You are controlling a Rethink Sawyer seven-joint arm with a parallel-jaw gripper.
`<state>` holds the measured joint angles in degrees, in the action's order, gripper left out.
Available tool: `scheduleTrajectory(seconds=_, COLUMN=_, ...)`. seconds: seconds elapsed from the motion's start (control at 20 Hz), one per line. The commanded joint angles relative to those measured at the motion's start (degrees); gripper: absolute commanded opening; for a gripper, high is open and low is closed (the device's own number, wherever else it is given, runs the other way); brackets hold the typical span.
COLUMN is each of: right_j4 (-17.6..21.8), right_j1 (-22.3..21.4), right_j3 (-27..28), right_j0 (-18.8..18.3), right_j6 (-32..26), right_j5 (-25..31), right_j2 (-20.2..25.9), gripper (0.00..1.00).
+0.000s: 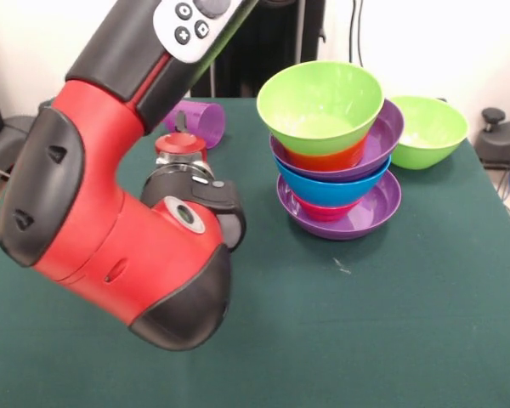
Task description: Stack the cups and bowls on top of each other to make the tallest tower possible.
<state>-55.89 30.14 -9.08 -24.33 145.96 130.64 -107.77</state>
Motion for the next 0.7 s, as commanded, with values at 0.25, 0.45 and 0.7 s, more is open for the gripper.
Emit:
scheduleTrajectory(seconds=0.25, right_j4=-11.80, right_j1=-5.99, right_j3=7.53, right_j0=-3.34, right_j6=7.85, right_j5=2.74, right_j2=-17.73, gripper=1.00)
scheduleTrajectory(seconds=0.45, right_j4=-13.73, right_j1=-6.19, right_j3=6.40, right_j0=-3.11, right_j6=10.18, right_j5=5.70, right_j2=-20.13, gripper=1.00)
scheduleTrajectory(seconds=0.7, right_j4=-27.64, right_j1=-1.57, right_j3=-6.07, right_j0=0.02, right_j6=47.71, right_j5=0.55, right_j2=-22.72, gripper=1.00)
